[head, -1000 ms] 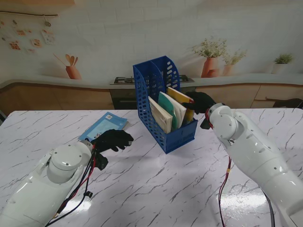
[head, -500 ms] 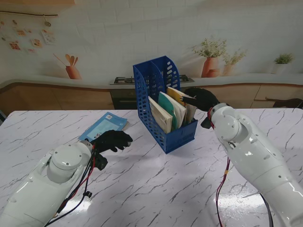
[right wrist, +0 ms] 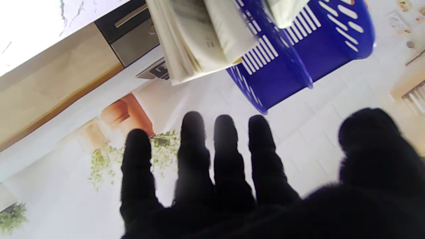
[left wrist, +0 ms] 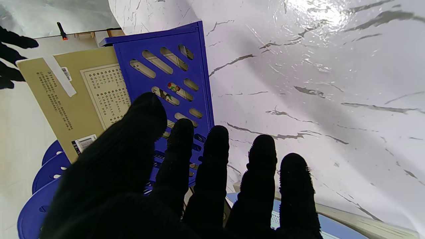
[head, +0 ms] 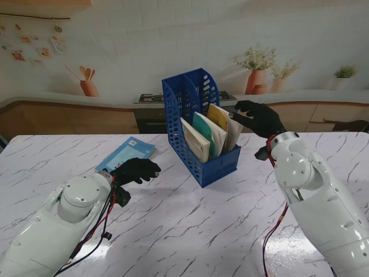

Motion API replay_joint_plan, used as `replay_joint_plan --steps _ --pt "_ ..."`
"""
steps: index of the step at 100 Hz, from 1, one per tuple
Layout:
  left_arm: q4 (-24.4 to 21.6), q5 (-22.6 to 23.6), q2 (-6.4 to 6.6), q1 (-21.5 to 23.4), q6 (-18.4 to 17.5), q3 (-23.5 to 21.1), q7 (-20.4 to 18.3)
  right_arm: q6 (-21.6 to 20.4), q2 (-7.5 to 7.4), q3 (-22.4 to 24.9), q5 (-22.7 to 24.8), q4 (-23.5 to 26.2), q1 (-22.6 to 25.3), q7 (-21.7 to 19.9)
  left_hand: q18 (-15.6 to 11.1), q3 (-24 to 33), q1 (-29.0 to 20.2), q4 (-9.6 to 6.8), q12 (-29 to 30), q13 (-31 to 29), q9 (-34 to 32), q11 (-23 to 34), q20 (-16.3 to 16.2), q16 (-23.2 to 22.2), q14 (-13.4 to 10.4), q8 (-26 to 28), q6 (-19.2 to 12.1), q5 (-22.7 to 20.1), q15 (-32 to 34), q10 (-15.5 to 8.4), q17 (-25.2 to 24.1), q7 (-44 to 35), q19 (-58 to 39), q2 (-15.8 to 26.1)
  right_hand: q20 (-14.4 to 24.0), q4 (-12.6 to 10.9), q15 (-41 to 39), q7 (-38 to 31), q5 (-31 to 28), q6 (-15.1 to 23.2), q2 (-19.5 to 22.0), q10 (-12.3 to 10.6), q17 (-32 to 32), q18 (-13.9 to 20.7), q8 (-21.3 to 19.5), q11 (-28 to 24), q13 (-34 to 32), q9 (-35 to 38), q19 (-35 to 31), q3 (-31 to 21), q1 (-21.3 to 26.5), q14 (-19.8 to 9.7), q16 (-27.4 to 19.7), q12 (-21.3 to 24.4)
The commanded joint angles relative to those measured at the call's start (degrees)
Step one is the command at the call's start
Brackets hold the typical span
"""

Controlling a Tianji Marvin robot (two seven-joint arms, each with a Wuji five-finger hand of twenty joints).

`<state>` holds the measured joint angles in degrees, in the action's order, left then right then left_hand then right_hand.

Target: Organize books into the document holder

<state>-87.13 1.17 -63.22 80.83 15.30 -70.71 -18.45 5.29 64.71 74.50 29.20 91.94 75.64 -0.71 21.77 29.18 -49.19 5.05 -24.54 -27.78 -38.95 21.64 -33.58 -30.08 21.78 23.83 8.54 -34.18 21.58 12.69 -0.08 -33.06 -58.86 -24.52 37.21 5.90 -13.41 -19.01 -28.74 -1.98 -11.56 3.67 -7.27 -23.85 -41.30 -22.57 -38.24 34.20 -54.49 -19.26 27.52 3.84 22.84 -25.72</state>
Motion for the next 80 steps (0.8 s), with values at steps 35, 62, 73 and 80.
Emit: replay_joint_plan --steps 35,62,73,80 --pt "-0.1 0.1 -0.34 0.6 -1.5 -0.8 -0.1 -6.4 0.03 4.4 0.3 8.8 16.5 4.4 -1.5 -1.4 1.4 -1.96 -0.2 1.4 -0.4 0.2 0.8 0.6 -1.0 -0.4 -1.3 0.3 -0.5 -2.2 -1.1 0.3 1.9 2.2 2.6 -3.0 -6.2 -4.1 -4.7 0.6 -2.3 -1.1 -1.4 -3.3 -3.1 -5.0 -4.6 4.4 -2.8 -1.4 4.4 -0.8 4.9 -5.9" --pt "0.9 0.8 -0.48 0.1 -3.1 -1.2 0.7 -10.9 -0.07 4.7 -1.7 8.2 21.5 4.4 -1.9 -1.9 1.7 -2.04 -0.3 1.8 0.0 0.1 1.4 0.6 -1.3 -0.5 -1.5 0.9 -0.8 -2.3 -1.7 0.7 3.1 2.6 2.8 -3.8 -6.9 -4.3 -6.1 0.9 -4.6 -1.6 -2.1 -4.5 -3.6 -5.2 -6.0 6.2 -3.0 -7.8 5.7 -1.2 5.1 -6.3" --pt "1.3 1.7 -0.41 -0.2 -3.4 -1.4 0.9 -11.8 -0.20 4.5 -2.9 7.4 22.2 3.5 -2.7 -2.3 2.0 -2.00 -0.3 2.3 0.5 -0.2 2.2 0.8 -1.3 -0.5 -1.7 1.2 -1.1 -2.3 -1.9 0.9 4.4 3.0 2.4 -3.4 -6.3 -3.7 -6.7 0.6 -7.4 -1.7 -2.2 -4.9 -3.0 -4.8 -6.2 6.5 -2.6 -21.0 2.3 -1.2 4.7 -5.8" --pt "1.6 2.7 -0.33 -0.4 -3.5 -1.6 1.0 -12.5 -0.28 4.5 -3.3 7.3 22.6 3.0 -3.0 -2.5 2.3 -1.97 -0.2 2.5 0.7 -0.3 2.4 0.8 -1.5 -0.6 -1.7 1.5 -1.3 -2.3 -2.2 1.0 4.8 3.4 2.2 -3.5 -6.2 -3.7 -6.8 0.6 -8.1 -1.8 -2.1 -5.0 -2.7 -4.8 -6.2 6.5 -2.5 -24.7 1.4 -1.4 4.6 -5.7"
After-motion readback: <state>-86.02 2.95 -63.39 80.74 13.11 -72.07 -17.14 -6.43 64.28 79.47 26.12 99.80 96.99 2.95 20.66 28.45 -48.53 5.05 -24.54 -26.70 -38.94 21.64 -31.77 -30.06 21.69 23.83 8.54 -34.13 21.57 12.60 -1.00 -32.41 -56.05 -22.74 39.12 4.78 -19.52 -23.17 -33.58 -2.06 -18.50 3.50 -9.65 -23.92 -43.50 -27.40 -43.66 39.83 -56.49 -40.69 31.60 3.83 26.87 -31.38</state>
